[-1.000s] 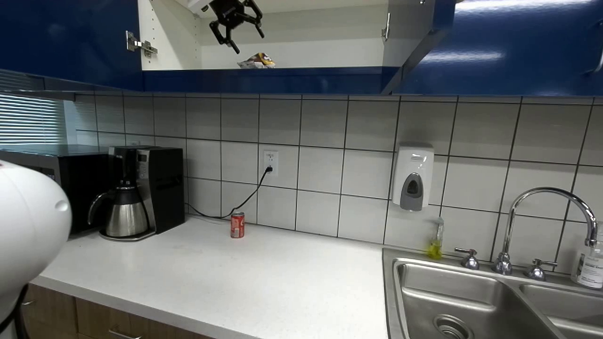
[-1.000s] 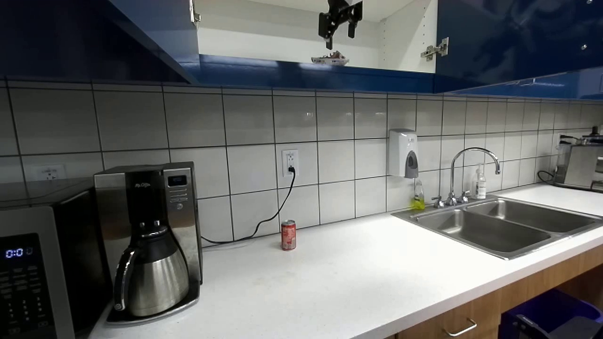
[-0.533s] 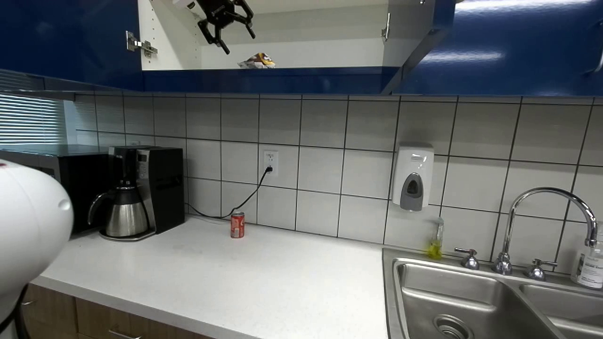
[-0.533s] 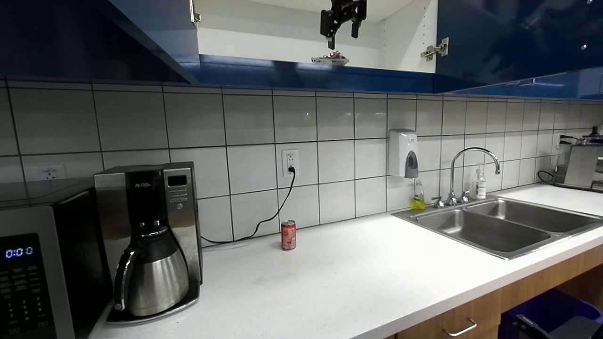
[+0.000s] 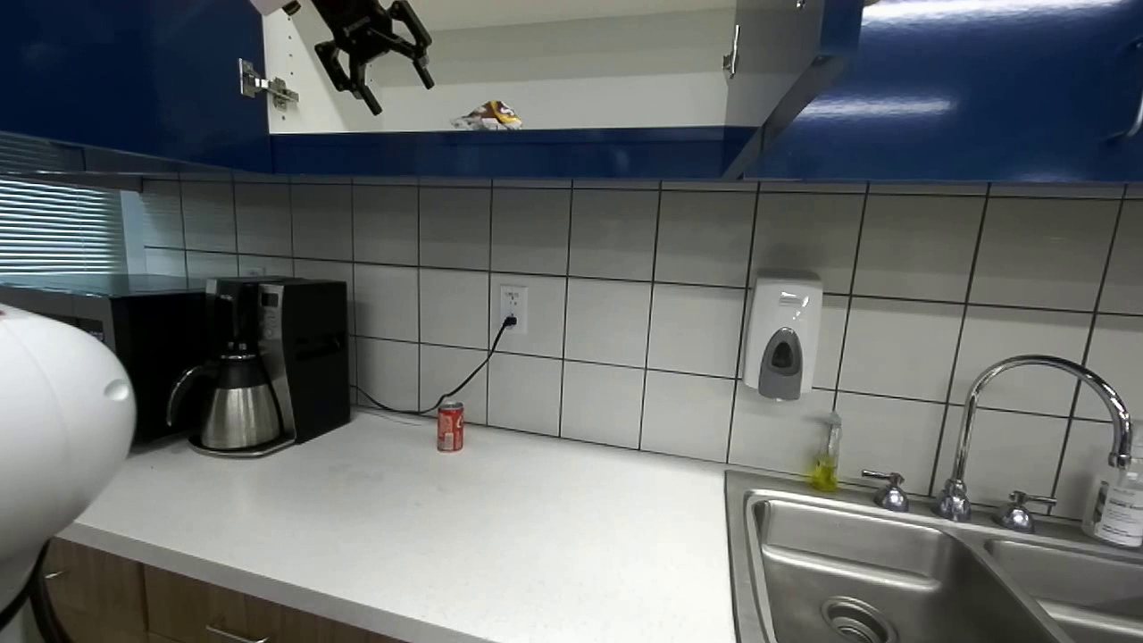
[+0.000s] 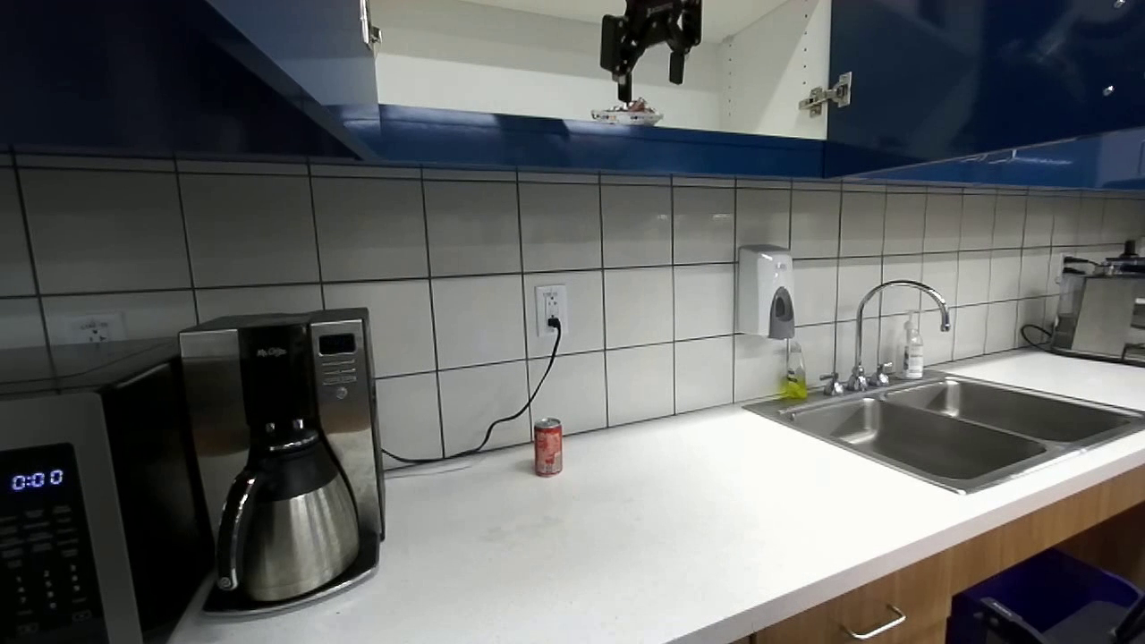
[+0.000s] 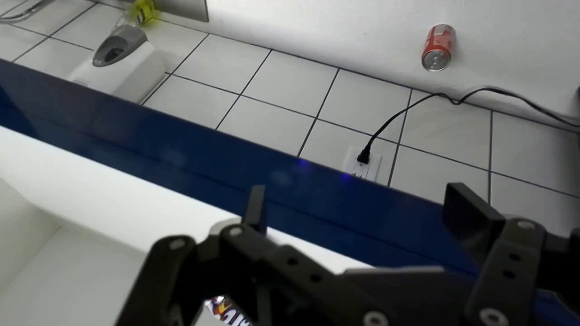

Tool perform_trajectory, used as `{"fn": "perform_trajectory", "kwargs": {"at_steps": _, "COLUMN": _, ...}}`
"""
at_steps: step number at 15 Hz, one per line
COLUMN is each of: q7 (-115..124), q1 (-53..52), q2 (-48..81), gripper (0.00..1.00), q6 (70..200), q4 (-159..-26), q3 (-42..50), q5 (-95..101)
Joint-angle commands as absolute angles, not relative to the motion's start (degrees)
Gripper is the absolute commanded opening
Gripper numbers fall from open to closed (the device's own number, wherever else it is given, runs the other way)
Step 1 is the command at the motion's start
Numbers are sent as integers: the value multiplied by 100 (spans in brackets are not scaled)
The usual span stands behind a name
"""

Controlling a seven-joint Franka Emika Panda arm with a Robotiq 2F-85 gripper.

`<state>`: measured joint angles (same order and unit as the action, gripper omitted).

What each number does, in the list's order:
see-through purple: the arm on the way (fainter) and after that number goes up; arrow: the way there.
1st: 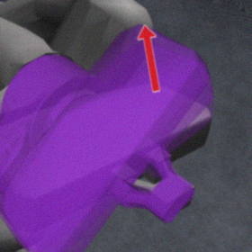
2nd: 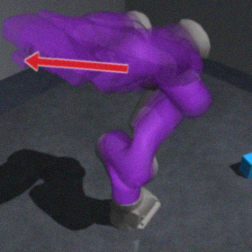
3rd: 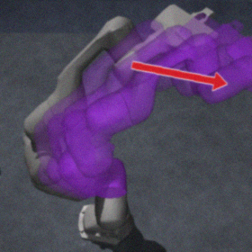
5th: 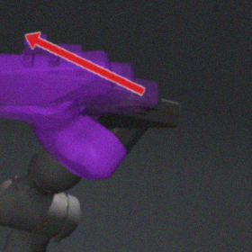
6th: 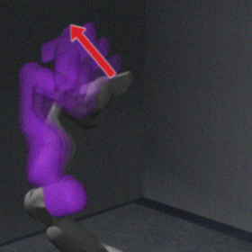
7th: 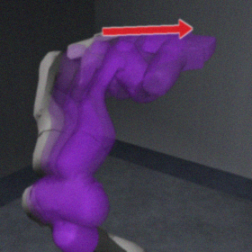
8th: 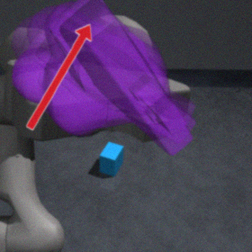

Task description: Put the packet on the bottom shelf of the upper cabinet.

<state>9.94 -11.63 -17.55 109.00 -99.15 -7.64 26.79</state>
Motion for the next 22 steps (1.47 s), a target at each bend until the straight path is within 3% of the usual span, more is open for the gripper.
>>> {"fn": "perform_trajectory", "kwargs": {"at_steps": 1, "q7": 1301, "q1": -984, "q2": -2327, "gripper": 100, "q6": 10801, "q4": -10643, "q3": -1015, "q5": 2259}}
{"fn": "perform_trajectory", "kwargs": {"at_steps": 13, "q7": 1236, "q1": -911, "q2": -3076, "gripper": 100, "q6": 10519, "q4": -12688, "q3": -732, "q5": 403}}
{"fn": "perform_trajectory", "kwargs": {"at_steps": 22, "q7": 383, "q1": -794, "q2": -2571, "gripper": 100, "q6": 10706, "q4": -13898, "q3": -159, "q5": -677}}
